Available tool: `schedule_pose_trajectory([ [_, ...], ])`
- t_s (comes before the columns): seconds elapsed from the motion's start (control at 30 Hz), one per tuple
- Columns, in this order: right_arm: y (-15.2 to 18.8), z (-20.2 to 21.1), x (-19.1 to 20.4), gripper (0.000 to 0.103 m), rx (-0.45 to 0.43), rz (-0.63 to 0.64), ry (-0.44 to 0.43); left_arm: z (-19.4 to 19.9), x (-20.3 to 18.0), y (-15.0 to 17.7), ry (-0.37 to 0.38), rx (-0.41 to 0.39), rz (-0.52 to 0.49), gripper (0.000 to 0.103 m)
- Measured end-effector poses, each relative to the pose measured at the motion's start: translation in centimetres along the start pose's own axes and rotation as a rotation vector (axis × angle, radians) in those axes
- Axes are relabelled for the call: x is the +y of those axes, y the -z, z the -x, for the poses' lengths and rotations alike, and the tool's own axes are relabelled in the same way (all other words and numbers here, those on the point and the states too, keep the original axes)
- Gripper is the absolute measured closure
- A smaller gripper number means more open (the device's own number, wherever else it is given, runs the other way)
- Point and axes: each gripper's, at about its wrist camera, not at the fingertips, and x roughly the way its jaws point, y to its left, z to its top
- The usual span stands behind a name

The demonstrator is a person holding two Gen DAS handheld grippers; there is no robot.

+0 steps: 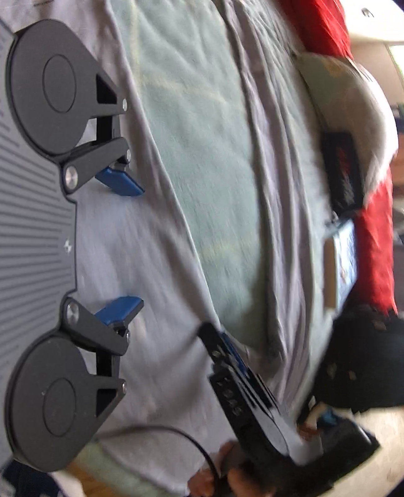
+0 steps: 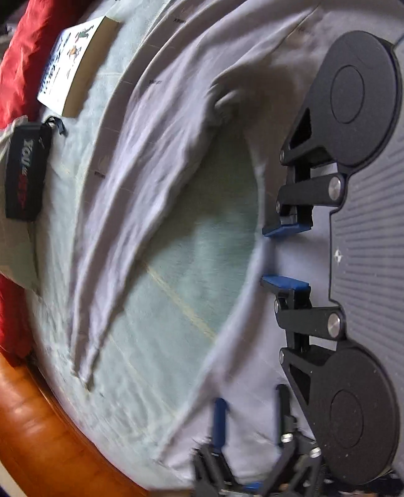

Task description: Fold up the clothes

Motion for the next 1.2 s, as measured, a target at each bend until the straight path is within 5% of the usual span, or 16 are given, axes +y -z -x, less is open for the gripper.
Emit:
schedule_pose_trajectory([
  [0.13, -0.9, 0.8, 0.2, 0.058, -0.068, -0.017, 0.039, 1.0, 2.5, -0.3, -0.106, -0.005, 0.063, 0.031],
  [0.3, 1.7, 5.1, 1.0, 0.025, -0.081, 0.054, 0.053, 3.4, 3.2, 1.0, -0.127, -0.014, 0.033, 0.026],
  [0.4, 3.0, 4.6, 1.7, 0.024, -0.037, 0.058, 0.053, 3.1, 3.4, 2.3, -0.164, 0.019, 0.014, 0.026],
  [0.5, 2.8, 1.9, 3.2, 0.023, -0.038, 0.045, 0.070, 2.8, 4.7, 3.1, -0.130, 0.015, 0.105, 0.024],
  [0.67, 1.1, -0.8, 4.3, 0.011, -0.085, -0.011, 0.053, 4.5, 5.5, 3.6, -0.153, 0.020, 0.094, 0.024],
  [1.03, 4.0, 8.6, 4.0, 0.008, -0.137, 0.017, 0.084, 4.6, 18.1, 4.8, -0.324, -0.019, 0.307, 0.022],
  [1.2, 6.6, 10.2, 3.6, 0.000, -0.152, 0.001, 0.184, 7.0, 19.0, 4.7, -0.389, -0.043, 0.349, 0.025],
])
